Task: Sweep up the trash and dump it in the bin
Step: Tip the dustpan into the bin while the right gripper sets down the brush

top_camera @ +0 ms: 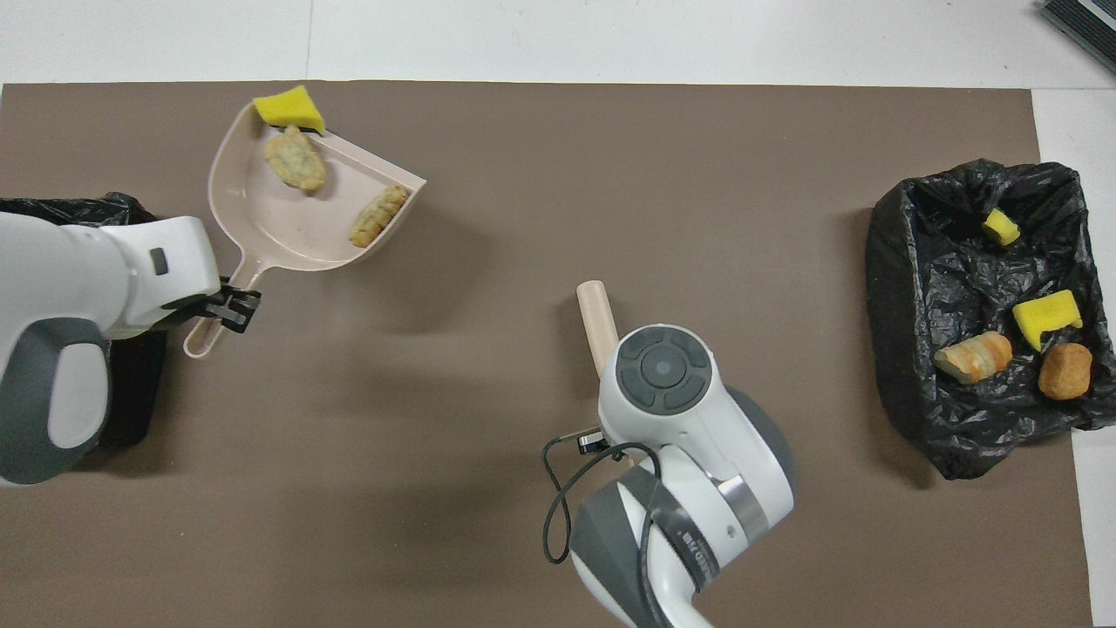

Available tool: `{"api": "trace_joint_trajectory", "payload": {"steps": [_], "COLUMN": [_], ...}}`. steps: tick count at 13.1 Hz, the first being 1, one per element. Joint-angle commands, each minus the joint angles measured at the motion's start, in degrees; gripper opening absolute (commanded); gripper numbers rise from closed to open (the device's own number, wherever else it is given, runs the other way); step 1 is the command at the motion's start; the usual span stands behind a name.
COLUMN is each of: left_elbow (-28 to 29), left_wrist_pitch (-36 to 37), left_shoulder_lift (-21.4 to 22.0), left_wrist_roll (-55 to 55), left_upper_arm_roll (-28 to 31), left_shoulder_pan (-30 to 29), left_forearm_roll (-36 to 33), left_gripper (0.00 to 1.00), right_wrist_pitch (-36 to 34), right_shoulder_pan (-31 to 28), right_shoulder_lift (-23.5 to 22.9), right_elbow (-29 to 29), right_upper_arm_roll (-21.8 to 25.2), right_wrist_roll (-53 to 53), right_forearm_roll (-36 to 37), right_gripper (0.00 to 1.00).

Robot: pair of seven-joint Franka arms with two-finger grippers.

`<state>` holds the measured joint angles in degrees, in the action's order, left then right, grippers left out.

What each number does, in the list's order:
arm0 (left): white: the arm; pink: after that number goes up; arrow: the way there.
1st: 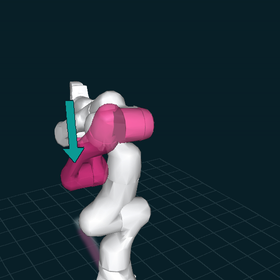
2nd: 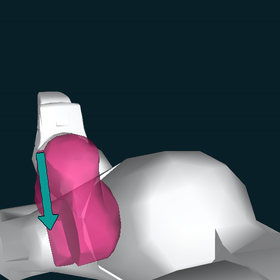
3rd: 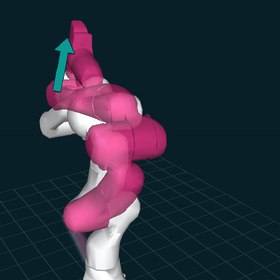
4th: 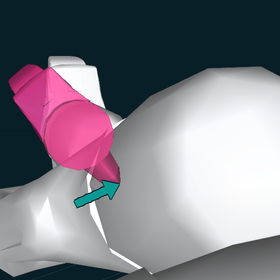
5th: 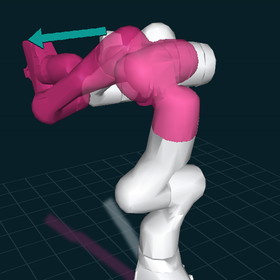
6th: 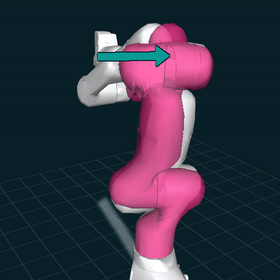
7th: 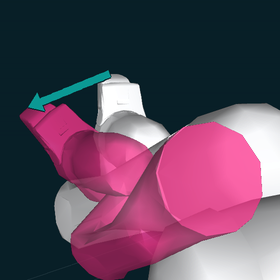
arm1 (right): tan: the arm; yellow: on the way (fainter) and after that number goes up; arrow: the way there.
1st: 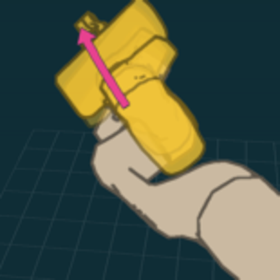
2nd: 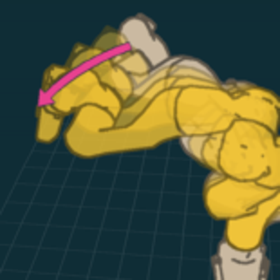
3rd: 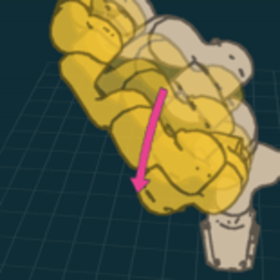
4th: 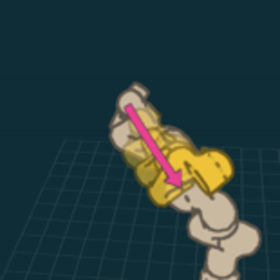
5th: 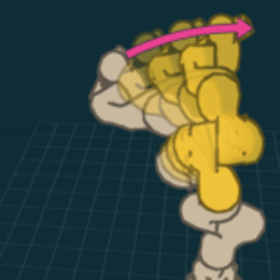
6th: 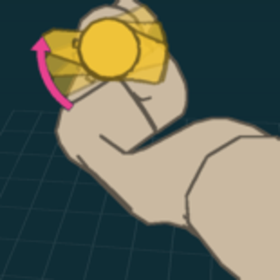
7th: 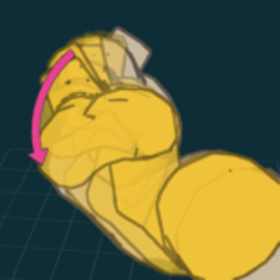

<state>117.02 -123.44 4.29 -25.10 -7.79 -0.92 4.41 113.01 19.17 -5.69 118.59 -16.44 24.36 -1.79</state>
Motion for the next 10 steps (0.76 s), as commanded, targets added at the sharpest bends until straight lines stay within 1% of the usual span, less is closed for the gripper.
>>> {"api": "trace_joint_trajectory", "payload": {"steps": [1, 2, 3, 4, 5, 6, 7, 8, 9, 10], "left_elbow": [-2.0, -3.4, -5.1, -5.9, -5.9, -6.2, -6.5, -6.6, -7.0, -7.2], "left_wrist_pitch": [2.7, 5.4, 7.2, 8.8, 9.4, 9.9, 10.3, 10.2, 10.3, 10.3], "left_shoulder_lift": [2.3, 2.3, 2.3, 2.2, 2.3, 2.3, 2.3, 2.2, 2.0, 1.9], "left_wrist_roll": [1.2, 1.1, 0.5, -1.4, -7.5, -15.1, -21.7, -26.8, -31.0, -35.1], "left_upper_arm_roll": [6.3, 8.6, 11.5, 14.2, 17.5, 21.8, 25.5, 28.1, 30.0, 31.4], "left_shoulder_pan": [0.4, 0.3, 0.3, 0.2, 0.2, 0.3, 0.3, 0.2, 0.1, 0.1], "left_forearm_roll": [1.1, 1.1, 1.0, 1.0, 1.0, 1.0, 0.7, 0.0, -2.7, -8.1], "left_gripper": [0.0, 0.0, 0.0, 0.0, 0.0, 0.0, 0.0, 0.0, 0.0, 0.0], "right_wrist_pitch": [2.7, 3.2, 5.1, 6.9, 8.4, 11.2, 13.3, 13.3, 12.7, 11.6], "right_shoulder_pan": [6.6, 9.7, 12.3, 13.9, 15.4, 17.4, 17.8, 17.8, 17.8, 17.7], "right_shoulder_lift": [3.8, 3.8, 3.5, 3.3, 3.3, 3.3, 3.1, 3.0, 2.9, 2.6], "right_elbow": [4.9, 5.2, 5.6, 6.2, 7.1, 8.8, 10.2, 10.2, 9.9, 9.5], "right_upper_arm_roll": [-0.3, -0.3, -0.3, -0.3, -0.3, -0.3, -0.3, -0.3, -0.3, -0.2], "right_wrist_roll": [11.0, 15.5, 20.0, 21.8, 22.6, 23.4, 23.4, 23.5, 23.4, 23.4], "right_forearm_roll": [-0.2, -0.2, -0.2, -0.3, -1.4, -3.5, -4.4, -4.4, -4.4, -4.4], "right_gripper": [0.0, 0.0, 0.0, 0.0, 0.0, 0.0, 0.0, 0.0, 0.0, 0.61]}}
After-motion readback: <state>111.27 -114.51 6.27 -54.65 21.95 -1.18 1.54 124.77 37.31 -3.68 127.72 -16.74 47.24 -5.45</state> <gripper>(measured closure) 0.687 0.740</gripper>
